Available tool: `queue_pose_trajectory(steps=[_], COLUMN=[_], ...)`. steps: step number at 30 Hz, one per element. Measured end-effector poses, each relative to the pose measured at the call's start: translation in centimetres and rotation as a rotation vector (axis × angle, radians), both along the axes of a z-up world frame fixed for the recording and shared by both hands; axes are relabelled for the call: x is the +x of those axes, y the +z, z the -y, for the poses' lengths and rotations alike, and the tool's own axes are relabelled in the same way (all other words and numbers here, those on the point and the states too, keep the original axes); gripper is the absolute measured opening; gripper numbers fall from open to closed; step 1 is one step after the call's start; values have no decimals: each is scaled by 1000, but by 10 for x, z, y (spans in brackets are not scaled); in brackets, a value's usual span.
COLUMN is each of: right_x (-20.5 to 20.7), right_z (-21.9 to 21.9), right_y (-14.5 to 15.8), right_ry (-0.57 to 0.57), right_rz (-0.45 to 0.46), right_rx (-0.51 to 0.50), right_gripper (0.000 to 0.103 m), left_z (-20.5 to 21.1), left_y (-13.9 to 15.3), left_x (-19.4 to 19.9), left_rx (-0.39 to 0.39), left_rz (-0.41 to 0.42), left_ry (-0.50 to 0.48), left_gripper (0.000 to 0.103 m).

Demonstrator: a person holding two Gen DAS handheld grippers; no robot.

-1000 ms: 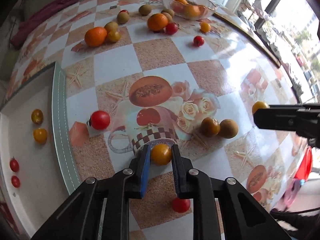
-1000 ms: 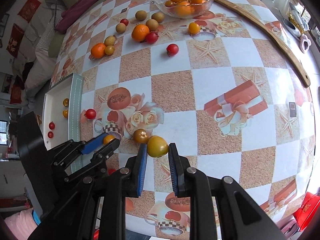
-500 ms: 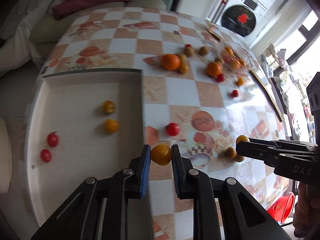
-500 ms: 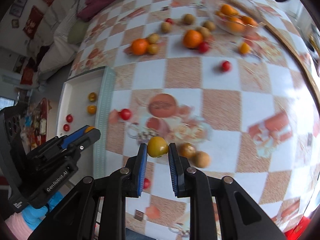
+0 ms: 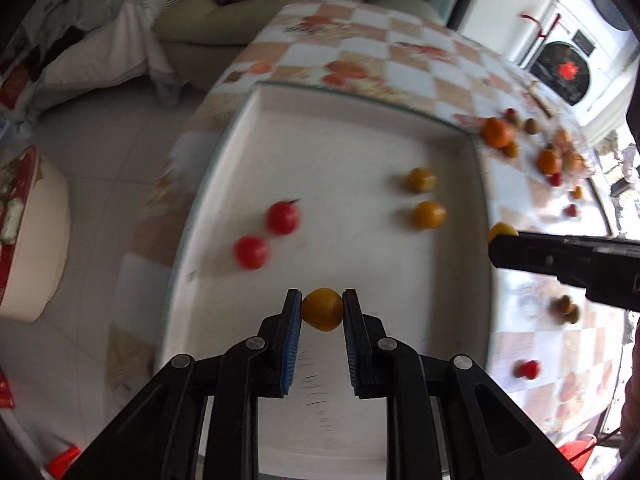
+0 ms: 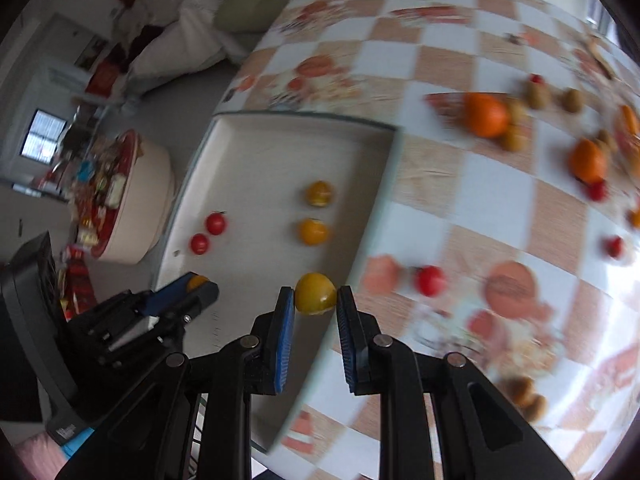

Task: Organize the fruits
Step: 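Carry both held tomatoes over the white tray, then open the left tool to drop the orange tomato while the right tool drops the yellow one, then move both tools back over the fruit on the table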

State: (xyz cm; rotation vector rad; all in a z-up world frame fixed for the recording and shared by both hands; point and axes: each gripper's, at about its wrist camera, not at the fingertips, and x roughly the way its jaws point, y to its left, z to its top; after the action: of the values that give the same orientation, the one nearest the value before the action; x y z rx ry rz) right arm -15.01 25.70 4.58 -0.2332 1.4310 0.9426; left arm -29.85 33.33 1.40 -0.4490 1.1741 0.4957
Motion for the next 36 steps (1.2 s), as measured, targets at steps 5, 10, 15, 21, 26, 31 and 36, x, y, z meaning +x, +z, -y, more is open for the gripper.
queue_pose_trajectory(steps=[5,10,15,21,26,31,36], right_x=[-13,-19,-21,-22,-16,-9,2], right_z=[-39,-66,-78,-83,-81,-76,-53], right_y=[-14,-27,-37,-45,-47,-35,-18], right_ry=[62,103,127,149,142,105,33], right_rz=[-6,0,19,25,-34,-62,-71], right_rx=[-13,-39,-72,-108,-55,15,64], right_gripper=[23,23,23,24,63,87,87], left_z=[-10,-10,-8,-4,-3,0,10], left_y=[-16,-24,-27,-24,-27,-22,-11], left_x=[-15,-19,-20,-20,-18,-18,-8], left_rx=[10,28,25,60,57,70,99], left_rz=[-41,-63,-68,-53,-82,-93,-95], left_ry=[38,35,21,11,-11,-24,-78], left_gripper=[22,22,23,70,70,70,70])
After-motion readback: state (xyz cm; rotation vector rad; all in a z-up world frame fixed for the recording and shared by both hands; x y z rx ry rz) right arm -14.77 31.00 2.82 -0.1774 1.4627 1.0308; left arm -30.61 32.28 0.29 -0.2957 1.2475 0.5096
